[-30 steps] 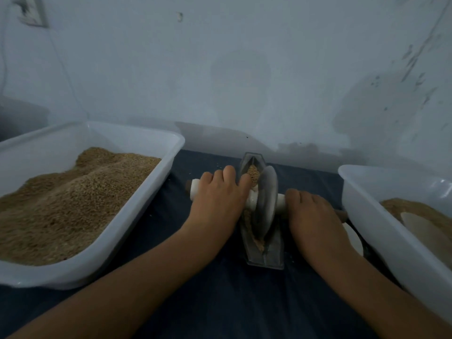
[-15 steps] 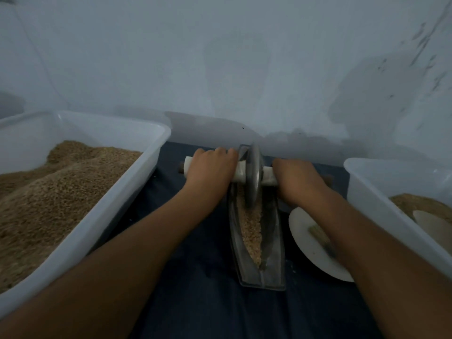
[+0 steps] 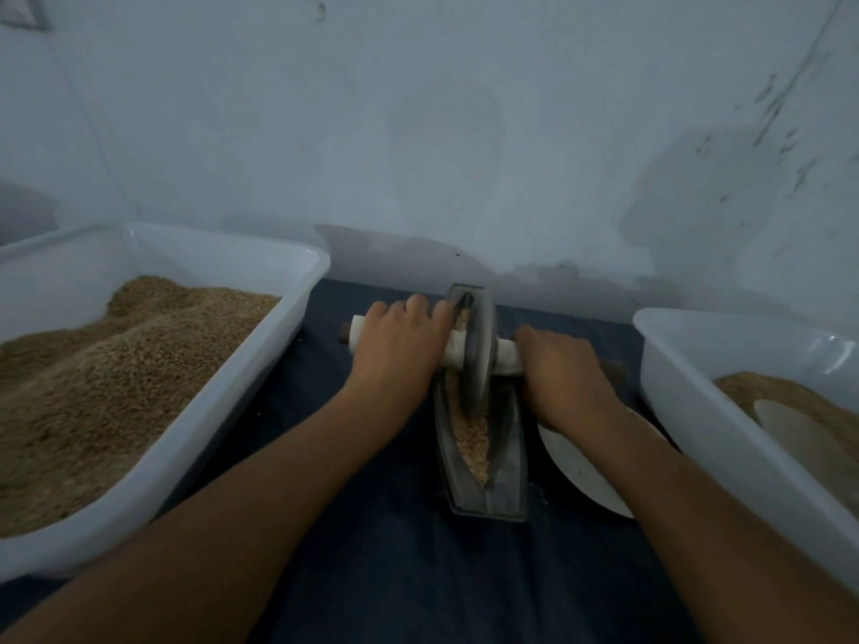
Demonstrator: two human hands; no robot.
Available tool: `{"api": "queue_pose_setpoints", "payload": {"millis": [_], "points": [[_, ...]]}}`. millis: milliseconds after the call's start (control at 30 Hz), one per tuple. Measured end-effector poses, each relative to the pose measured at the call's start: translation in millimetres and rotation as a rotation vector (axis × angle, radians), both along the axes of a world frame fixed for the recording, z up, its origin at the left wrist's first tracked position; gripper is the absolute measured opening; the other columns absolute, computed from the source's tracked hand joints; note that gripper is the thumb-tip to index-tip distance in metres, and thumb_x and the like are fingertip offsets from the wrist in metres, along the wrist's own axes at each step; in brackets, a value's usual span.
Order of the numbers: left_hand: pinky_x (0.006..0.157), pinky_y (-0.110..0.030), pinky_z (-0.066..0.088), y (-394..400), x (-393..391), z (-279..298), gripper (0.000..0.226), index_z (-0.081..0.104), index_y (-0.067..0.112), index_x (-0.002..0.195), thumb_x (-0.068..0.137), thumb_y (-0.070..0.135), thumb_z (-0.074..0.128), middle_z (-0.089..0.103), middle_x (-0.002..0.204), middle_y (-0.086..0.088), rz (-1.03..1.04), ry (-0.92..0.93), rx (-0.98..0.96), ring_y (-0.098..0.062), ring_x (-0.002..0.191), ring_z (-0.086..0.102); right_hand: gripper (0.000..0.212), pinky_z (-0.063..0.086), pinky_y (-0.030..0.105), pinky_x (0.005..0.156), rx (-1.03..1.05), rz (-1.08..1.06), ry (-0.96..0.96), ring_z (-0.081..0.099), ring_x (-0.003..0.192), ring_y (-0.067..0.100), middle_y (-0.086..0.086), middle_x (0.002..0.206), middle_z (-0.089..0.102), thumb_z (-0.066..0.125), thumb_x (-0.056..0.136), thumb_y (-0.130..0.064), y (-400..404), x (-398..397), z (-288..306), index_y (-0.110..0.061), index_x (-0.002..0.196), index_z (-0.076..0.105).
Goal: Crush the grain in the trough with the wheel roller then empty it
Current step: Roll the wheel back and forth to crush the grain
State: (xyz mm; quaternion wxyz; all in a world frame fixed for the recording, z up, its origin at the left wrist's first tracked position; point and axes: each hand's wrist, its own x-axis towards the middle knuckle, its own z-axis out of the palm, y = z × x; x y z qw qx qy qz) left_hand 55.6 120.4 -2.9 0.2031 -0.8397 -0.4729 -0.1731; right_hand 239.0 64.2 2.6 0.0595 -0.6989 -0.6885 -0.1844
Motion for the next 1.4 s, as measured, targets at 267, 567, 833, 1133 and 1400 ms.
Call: {"api": "queue_pose_setpoints", "payload": {"millis": [267,567,833,1133,1400], "points": [[0.079,-0.038,0.037,-45,-16,-3,0.055,0.026,0.018,0.109,0.073,0.014,0.068,0.044,0.107,-0.007,-0.042,-0.006,0.004,-0.025,0.092,0.049,0.016,0.04,0.042,0.085,0.087,-0.038,0.014,0.058,0.089,0.032,0.012,0.097,0.061,0.055,0.088,-0.005,-58,-24,-6,-0.007,0.104,0.057],[0.069,-0.038,0.029,-54,-16,-7,0.044,0.029,0.018,0.1,0.06,0.007,0.044,0.027,0.088,-0.006,-0.055,-0.023,0.123,-0.023,0.075,0.029,0.019,0.042,0.043,0.084,0.092,-0.036,0.028,0.056,0.083,0.032,0.015,0.092,0.059,0.06,0.083,0.0,-69,-21,-14,-0.004,0.101,0.058],[0.075,-0.034,0.032,-1,-3,-1,0.04,0.04,0.018,0.111,0.083,0.019,0.068,0.055,0.108,-0.004,0.031,0.028,-0.044,-0.024,0.095,0.058,0.017,0.031,0.034,0.071,-0.003,-0.033,-0.034,0.059,0.093,0.026,0.007,0.104,0.061,0.058,0.09,-0.013,-3,-7,1,-0.013,0.102,0.046],[0.077,-0.037,0.034,33,17,8,0.032,0.047,0.016,0.113,0.086,0.015,0.064,0.061,0.11,-0.005,0.027,0.03,-0.033,-0.028,0.098,0.062,0.022,0.038,0.029,0.07,-0.227,-0.064,0.026,0.062,0.099,0.031,0.012,0.108,0.066,0.068,0.084,-0.018,46,17,13,-0.012,0.104,0.06],[0.076,-0.037,0.035,12,3,-2,0.032,0.042,0.018,0.111,0.086,0.017,0.061,0.057,0.106,-0.004,-0.002,-0.023,0.018,-0.026,0.093,0.059,0.023,0.032,0.033,0.067,-0.073,-0.016,-0.011,0.061,0.095,0.032,0.01,0.103,0.063,0.064,0.087,-0.022,21,6,7,-0.014,0.103,0.05]]}}
